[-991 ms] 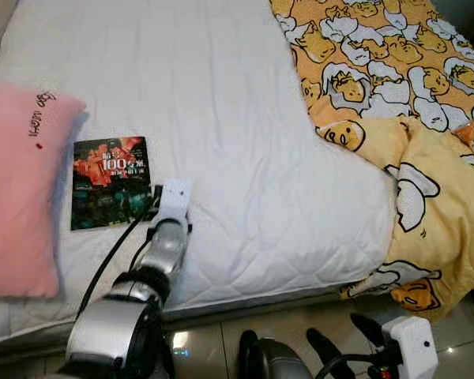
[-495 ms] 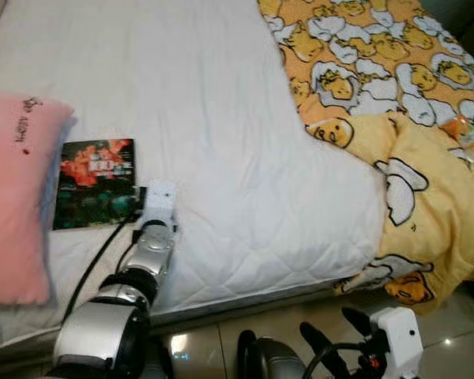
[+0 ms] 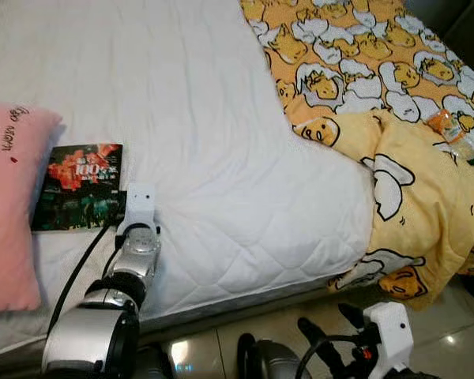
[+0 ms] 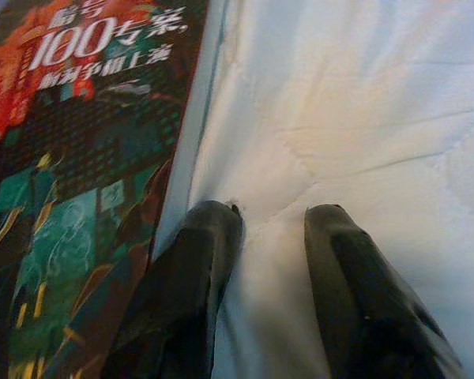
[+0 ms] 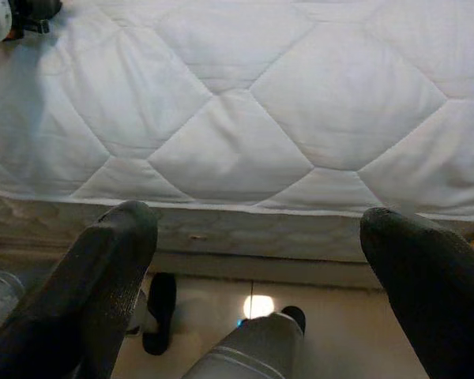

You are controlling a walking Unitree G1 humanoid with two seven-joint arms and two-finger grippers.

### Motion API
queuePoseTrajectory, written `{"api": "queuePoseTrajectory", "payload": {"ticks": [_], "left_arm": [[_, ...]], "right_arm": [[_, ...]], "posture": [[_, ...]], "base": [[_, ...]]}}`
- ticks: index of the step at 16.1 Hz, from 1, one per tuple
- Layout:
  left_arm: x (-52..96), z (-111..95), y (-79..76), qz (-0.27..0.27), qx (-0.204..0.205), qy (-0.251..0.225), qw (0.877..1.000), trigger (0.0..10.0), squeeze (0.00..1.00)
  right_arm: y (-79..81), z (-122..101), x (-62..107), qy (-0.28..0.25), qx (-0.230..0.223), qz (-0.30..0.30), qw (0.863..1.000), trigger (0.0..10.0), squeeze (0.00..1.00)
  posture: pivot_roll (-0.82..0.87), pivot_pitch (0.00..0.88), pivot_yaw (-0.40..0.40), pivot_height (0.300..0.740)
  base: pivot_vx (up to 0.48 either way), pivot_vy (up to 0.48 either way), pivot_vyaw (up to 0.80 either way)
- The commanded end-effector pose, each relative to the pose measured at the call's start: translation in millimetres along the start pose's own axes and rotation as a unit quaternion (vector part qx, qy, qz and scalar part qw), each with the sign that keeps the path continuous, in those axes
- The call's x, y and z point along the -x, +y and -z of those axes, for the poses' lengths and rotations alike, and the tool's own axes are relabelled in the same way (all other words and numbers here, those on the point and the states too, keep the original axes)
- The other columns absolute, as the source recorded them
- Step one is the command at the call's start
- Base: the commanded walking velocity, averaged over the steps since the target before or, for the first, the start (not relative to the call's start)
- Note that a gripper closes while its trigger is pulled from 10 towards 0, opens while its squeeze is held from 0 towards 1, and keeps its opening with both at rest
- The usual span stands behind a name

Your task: Clean up the room

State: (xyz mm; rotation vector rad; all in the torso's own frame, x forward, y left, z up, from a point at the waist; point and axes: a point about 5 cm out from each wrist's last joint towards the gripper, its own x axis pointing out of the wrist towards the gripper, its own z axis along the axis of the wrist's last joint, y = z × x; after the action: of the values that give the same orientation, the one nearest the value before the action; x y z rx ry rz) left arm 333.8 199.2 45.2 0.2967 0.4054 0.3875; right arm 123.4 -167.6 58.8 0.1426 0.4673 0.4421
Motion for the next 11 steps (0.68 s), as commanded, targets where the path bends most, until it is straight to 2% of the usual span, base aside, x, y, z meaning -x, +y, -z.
{"api": "queuePoseTrajectory", "payload": {"ticks": [1,4,5,6,7,8,9,10,11], "left_arm": [[6.1,25.6,-0.8,0.004,0.01,0.051,0.999,10.0,0.0],[22.6,47.4,-20.9,0.066,0.022,0.06,0.996,10.0,0.0],[28.4,46.1,-29.0,0.097,0.051,0.039,0.993,10.0,0.0],[33.4,32.2,-39.0,0.141,0.093,-0.006,0.986,10.0,0.0],[41.5,5.5,-45.7,0.178,0.122,-0.079,0.973,10.0,0.0],[50.4,-18.0,-49.7,0.206,0.142,-0.129,0.96,10.0,0.0],[53.4,-25.9,-50.7,0.215,0.144,-0.145,0.955,10.0,0.0],[60.3,-41.9,-52.6,0.228,0.149,-0.176,0.946,10.0,1.0],[61.3,-44.9,-52.5,0.231,0.144,-0.183,0.945,10.0,1.0]], "right_arm": [[-1.4,4.9,-2.3,0.005,0.002,-0.002,1.0,10.0,0.0],[-3.9,8.4,-18.0,-0.004,0.005,-0.006,1.0,10.0,0.0],[-7.2,5.4,-27.2,-0.018,0.005,-0.001,1.0,10.0,0.0],[-12.9,-3.9,-39.0,-0.042,-0.001,0.013,0.999,10.0,0.0],[-23.9,-26.7,-53.7,-0.089,-0.012,0.043,0.995,10.0,0.0],[-34.4,-46.2,-65.9,-0.125,-0.013,0.067,0.99,10.0,0.0],[-38.4,-52.1,-70.6,-0.136,-0.01,0.075,0.988,10.0,0.0],[-54.6,-65.3,-83.4,-0.152,0.004,0.128,0.98,10.0,0.0],[-61.1,-72.4,-87.0,-0.169,-0.005,0.152,0.974,10.0,0.0]], "posture": [[-0.12,0.037,-0.1,0.736],[-0.07,0.0,-0.083,0.736],[-0.05,0.0,-0.076,0.736],[-0.02,0.0,-0.065,0.736],[0.01,0.0,-0.05,0.736],[0.03,0.0,-0.039,0.736],[0.03,0.0,-0.036,0.736],[0.05,0.0,-0.023,0.736],[0.06,0.0,-0.022,0.736]], "base": [[0.0,0.0,0.0],[0.0,0.0,0.0],[0.0,0.0,0.0],[0.0,0.0,0.0],[0.0,0.0,0.0],[0.0,0.0,0.0],[0.0,0.0,0.0],[0.0,0.0,0.0],[0.0,0.0,0.0]]}}
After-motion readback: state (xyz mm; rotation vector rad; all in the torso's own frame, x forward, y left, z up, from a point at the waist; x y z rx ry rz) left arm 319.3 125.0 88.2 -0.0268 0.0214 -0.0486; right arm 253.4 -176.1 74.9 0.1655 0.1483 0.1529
